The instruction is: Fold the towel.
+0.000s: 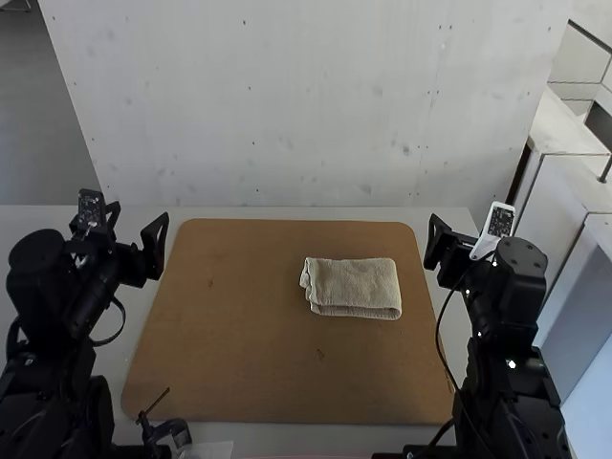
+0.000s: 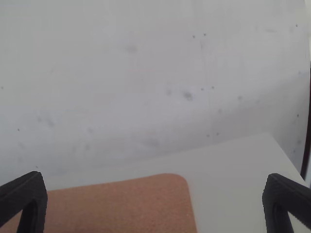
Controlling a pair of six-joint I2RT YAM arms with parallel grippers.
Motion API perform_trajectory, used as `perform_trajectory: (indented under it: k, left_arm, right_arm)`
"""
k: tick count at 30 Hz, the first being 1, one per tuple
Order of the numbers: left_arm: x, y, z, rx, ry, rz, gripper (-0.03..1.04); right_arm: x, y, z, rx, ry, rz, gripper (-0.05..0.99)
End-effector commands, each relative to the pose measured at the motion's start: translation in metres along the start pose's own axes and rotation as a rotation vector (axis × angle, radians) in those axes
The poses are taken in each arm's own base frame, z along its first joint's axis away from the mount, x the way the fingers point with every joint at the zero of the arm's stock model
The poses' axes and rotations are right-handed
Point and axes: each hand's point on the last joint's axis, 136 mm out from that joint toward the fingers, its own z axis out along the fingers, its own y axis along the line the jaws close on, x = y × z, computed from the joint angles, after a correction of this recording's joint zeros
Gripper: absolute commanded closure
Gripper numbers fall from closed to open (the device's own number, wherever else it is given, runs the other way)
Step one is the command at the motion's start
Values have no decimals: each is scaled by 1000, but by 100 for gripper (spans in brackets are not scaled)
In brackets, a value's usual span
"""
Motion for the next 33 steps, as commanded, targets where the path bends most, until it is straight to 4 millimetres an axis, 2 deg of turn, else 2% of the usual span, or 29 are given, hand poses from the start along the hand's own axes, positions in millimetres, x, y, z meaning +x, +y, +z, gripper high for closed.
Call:
perform_trajectory:
  k: [1, 21, 24, 33]
  left_arm:
    - [10, -1, 0, 6, 15, -15, 8]
    - [11, 4, 0, -22, 17, -14, 2]
    - [11, 4, 0, -22, 17, -14, 2]
    - [11, 4, 0, -22, 17, -14, 2]
  right_arm:
    - [0, -3, -1, 5, -12, 19, -3]
    - [6, 0, -1, -16, 14, 19, -3]
    - [4, -5, 0, 24, 1, -66, -3]
    - [11, -2, 1, 12, 30, -79, -3]
